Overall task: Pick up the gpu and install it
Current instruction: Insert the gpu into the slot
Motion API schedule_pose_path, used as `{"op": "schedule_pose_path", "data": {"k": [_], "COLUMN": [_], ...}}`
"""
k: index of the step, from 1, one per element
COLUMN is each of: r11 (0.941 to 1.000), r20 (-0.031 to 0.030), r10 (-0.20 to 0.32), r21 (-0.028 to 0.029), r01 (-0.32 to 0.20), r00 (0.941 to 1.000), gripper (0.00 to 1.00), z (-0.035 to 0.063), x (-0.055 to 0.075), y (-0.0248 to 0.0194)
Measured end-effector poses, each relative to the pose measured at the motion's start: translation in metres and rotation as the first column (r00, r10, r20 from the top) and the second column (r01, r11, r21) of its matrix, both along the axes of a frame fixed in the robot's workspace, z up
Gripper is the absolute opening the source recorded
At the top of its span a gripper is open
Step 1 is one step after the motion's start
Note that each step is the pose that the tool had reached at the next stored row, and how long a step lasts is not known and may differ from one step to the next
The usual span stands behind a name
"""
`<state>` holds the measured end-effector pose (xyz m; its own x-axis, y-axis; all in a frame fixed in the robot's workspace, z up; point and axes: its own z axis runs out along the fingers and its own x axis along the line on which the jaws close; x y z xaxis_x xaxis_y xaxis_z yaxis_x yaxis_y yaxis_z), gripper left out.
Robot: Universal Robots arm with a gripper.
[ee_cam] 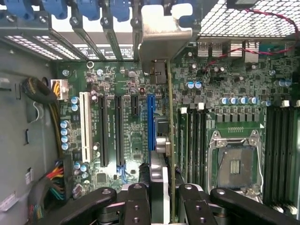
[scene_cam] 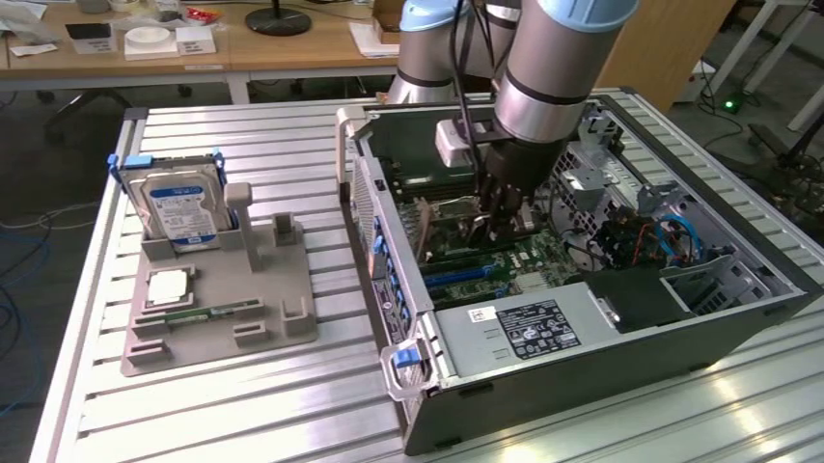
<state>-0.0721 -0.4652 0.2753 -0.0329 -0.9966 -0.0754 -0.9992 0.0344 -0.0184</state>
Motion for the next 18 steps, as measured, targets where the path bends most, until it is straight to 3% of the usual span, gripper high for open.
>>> {"op": "schedule_pose_path", "data": {"k": [18], "r11": [1.0000], "r20": [-0.0008], "r10": [0.000], "r21": [0.0000], "r01": [0.000], "r00": [1.0000], "gripper": [0.29], "z": [-0.0218], "x": [-0.007], "y": [0.0000]}}
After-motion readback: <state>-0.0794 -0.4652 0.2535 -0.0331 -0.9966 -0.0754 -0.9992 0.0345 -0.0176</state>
